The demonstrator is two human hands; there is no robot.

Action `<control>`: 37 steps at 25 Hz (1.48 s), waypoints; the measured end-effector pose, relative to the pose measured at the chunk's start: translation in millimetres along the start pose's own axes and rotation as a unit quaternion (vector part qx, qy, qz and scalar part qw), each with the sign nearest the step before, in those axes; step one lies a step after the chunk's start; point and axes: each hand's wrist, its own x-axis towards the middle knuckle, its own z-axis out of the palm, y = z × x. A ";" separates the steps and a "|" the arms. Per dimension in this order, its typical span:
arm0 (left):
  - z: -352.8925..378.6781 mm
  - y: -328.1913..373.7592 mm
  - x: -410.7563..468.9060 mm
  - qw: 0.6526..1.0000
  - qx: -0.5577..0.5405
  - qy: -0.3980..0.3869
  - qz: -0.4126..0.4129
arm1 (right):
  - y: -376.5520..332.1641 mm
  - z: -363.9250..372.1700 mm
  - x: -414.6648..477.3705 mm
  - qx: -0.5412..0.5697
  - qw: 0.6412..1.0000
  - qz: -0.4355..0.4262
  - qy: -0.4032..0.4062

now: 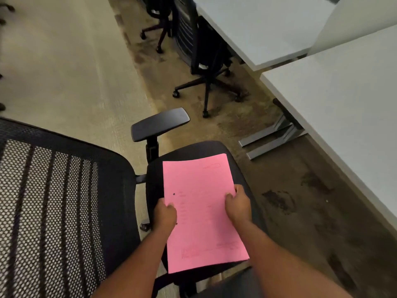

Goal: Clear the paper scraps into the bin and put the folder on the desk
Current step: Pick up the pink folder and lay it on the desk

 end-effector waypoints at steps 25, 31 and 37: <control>60.3 274.6 -271.2 0.908 -0.015 -0.171 0.381 | -67.1 -356.4 -131.0 0.095 0.942 -0.085 0.311; 141.9 314.0 -334.5 0.884 0.032 -0.195 0.423 | -24.6 -449.0 -134.3 0.132 0.918 -0.085 0.364; 217.1 341.6 -378.2 0.860 0.064 -0.202 0.464 | 14.3 -517.1 -130.4 0.151 0.902 -0.067 0.399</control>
